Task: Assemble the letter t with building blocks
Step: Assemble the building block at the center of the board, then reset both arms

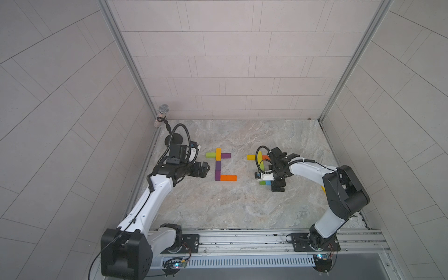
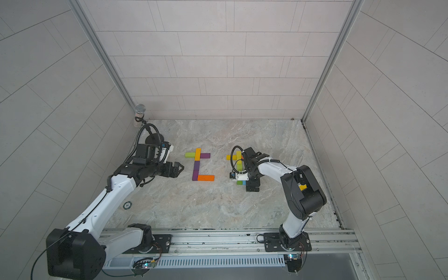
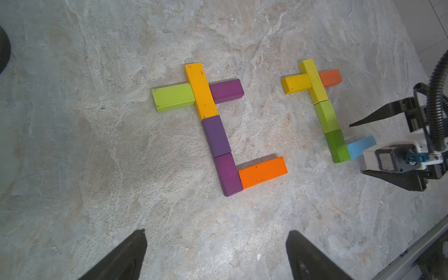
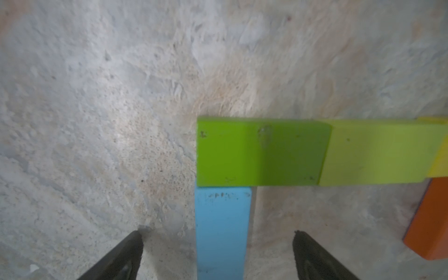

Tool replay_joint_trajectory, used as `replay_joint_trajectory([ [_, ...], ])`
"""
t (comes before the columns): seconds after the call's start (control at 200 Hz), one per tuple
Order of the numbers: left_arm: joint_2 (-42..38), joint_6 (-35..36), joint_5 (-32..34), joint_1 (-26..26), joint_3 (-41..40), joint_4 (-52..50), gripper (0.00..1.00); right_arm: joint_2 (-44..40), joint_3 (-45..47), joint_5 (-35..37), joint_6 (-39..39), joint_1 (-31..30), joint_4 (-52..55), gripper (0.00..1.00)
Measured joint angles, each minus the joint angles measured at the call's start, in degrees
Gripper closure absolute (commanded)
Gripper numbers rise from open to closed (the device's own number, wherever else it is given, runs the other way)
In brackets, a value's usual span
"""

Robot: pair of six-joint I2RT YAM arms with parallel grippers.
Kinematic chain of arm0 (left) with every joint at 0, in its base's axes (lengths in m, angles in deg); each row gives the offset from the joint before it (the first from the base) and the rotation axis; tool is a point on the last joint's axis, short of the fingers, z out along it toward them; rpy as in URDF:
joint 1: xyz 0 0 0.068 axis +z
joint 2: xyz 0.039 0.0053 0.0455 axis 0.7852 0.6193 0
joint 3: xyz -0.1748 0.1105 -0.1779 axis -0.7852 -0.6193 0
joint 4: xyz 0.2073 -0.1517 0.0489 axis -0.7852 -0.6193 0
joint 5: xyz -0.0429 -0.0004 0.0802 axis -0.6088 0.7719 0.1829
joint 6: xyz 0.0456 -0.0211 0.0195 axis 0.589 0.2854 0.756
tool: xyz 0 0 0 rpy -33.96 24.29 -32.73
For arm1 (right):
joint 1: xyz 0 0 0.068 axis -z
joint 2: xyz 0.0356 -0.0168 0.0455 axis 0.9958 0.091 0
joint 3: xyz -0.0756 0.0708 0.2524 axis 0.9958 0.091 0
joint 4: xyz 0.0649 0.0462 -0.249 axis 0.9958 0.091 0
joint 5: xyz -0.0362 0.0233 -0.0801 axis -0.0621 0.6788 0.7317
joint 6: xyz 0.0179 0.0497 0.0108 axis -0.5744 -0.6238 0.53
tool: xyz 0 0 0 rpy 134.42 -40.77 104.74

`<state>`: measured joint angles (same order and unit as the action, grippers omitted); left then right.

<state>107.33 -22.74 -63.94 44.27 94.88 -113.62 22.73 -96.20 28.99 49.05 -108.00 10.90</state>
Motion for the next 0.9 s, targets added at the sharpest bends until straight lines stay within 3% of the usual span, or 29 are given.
replay_joint_trajectory([
  [0.17,0.0,0.0,-0.07,0.0,0.0,0.02,0.05,-1.38,-0.09,1.16,-1.03,0.0,-0.07,0.0],
  [0.335,0.22,0.0,-0.15,0.04,0.02,0.04,0.05,-8.37,-3.34,1.27,-4.59,0.0,-0.5,0.0],
  [0.545,0.09,-0.13,0.79,0.35,0.13,0.04,0.05,-19.17,-8.02,0.07,-20.31,1.49,-6.16,0.0],
  [0.63,-0.63,0.02,1.99,0.7,0.13,-0.15,0.05,-22.36,-7.98,-3.54,-30.12,5.97,-7.45,0.0],
  [0.75,-1.84,0.52,4.09,1.31,0.55,-1.42,0.05,-27.63,-3.34,-9.38,-43.5,17.94,-10.95,0.0],
  [0.841,-2.19,0.61,5.6,1.57,0.85,-2.25,0.05,-32.13,3.04,-11.72,-50.51,25.73,-13.62,0.0],
  [0.901,-2.19,0.24,6.58,1.64,1.2,-2.69,0.05,-34.77,6.71,-11.72,-53.51,27.76,-14.23,0.0],
])
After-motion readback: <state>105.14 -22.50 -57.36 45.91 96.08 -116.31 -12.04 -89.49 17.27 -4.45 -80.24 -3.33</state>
